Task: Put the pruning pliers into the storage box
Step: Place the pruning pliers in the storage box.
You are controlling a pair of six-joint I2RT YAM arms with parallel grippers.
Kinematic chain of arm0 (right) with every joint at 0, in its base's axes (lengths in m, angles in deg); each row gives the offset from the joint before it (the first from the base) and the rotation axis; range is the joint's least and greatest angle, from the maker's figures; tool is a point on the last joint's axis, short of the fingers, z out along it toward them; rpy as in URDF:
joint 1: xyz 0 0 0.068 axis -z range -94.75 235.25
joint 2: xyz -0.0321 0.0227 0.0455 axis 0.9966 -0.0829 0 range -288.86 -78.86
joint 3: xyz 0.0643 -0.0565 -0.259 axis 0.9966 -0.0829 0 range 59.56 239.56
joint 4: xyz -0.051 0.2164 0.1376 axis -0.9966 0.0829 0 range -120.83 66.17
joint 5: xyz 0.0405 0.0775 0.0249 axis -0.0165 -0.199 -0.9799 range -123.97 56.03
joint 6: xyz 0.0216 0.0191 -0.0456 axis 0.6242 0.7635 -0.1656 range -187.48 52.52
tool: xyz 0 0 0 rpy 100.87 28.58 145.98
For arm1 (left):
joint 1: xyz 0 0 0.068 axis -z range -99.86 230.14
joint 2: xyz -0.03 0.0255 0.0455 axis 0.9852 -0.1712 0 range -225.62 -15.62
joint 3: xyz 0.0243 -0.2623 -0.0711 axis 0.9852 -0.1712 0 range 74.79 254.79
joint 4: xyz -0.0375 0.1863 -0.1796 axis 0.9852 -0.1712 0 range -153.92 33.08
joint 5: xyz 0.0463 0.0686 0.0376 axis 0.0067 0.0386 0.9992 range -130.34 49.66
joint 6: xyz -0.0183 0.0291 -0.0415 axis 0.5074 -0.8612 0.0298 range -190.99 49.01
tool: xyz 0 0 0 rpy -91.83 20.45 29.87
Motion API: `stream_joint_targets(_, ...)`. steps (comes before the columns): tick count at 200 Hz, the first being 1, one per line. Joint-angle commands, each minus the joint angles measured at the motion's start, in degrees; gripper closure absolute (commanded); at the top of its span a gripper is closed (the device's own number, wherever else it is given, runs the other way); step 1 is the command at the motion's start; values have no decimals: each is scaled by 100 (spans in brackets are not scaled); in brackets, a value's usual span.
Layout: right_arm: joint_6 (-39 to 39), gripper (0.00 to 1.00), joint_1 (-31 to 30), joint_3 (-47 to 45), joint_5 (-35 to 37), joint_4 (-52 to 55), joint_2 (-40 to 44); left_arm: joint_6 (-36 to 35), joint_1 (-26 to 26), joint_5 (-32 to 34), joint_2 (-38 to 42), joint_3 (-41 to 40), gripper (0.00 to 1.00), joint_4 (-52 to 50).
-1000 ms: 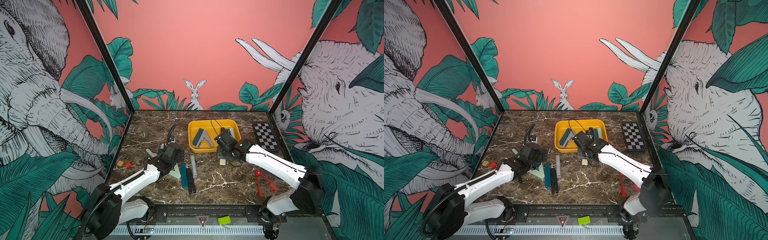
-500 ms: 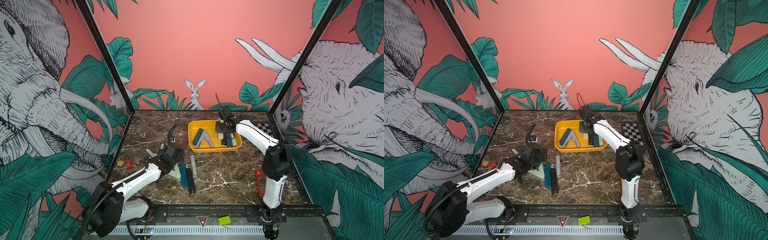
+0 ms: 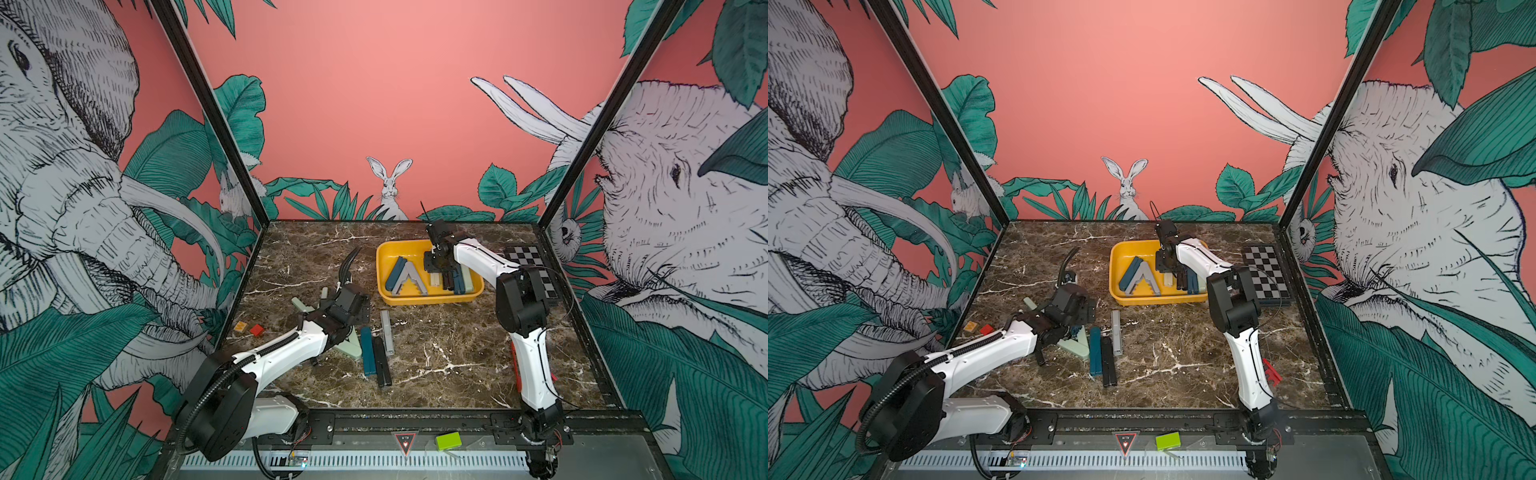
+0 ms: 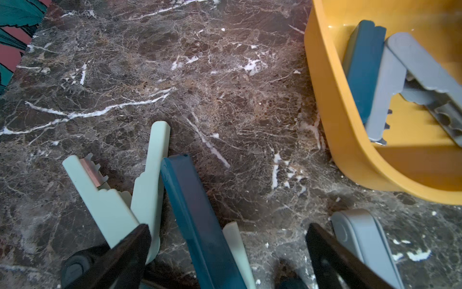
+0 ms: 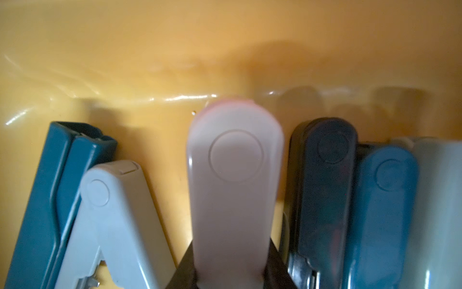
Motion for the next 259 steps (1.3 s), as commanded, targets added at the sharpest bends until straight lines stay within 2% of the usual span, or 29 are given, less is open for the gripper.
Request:
stream_joint_targets(1, 42, 100, 7, 32, -19, 13, -130, 93, 15, 124, -15, 188, 1, -144)
stream_joint_targets(71, -36, 100, 178, 51, 220, 338, -376, -15, 31, 173, 95, 254, 1, -224)
stream_joint_targets(112, -136, 99, 230, -53, 352, 414, -300, -49, 261, 266, 10, 331, 1, -187)
stream_joint_targets(137, -152, 92, 225, -20, 329, 450, -321, -41, 314, 333, -98, 424, 1, -187)
stream_joint_targets(171, -121, 72, 225, -34, 334, 454, -350, -23, 315, 403, -161, 513, 1, -267)
stream_joint_targets(194, -75, 65, 232, -84, 264, 409, -332, -70, 314, 475, -138, 516, 1, -268)
stream_joint_targets(230, -164, 64, 253, -203, 623, 564, -296, -86, 313, 516, -97, 529, 1, -377)
stream_joint_targets(247, -182, 63, 269, -370, 510, 456, -225, -88, 315, 525, -73, 497, 1, -343)
stream_joint_targets(259, -164, 59, 269, -452, 360, 337, -179, -98, 314, 525, -80, 495, 1, -313)
